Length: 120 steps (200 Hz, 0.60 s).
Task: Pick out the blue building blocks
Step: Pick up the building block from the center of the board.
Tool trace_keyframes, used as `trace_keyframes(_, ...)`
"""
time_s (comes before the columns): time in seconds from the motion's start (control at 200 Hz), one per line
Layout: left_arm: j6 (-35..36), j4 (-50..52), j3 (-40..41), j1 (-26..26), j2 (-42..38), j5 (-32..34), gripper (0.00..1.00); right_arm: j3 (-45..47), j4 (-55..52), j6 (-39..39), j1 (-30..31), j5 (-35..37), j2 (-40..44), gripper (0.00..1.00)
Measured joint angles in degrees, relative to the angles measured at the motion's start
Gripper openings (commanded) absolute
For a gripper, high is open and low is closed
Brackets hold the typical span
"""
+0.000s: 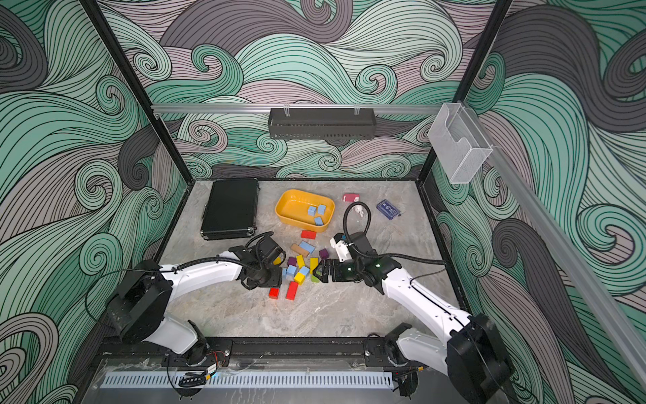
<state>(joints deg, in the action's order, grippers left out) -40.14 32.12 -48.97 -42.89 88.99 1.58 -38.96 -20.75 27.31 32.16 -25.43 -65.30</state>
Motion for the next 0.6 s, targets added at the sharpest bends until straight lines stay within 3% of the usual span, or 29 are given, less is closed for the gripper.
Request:
trace_keyframes(0.315,0.2,0.02,-2.21,0.0,2.84,0.35,0.4,0.0,-0.02,0.0,-0.33,1.03,-0.39,0.99)
trace_keyframes(0.6,0.55,0.11,-2.78,0.0,4.55,0.13,0.3,0.0,-0.15,-0.09,-0.42,1.46,-0.96,0.99)
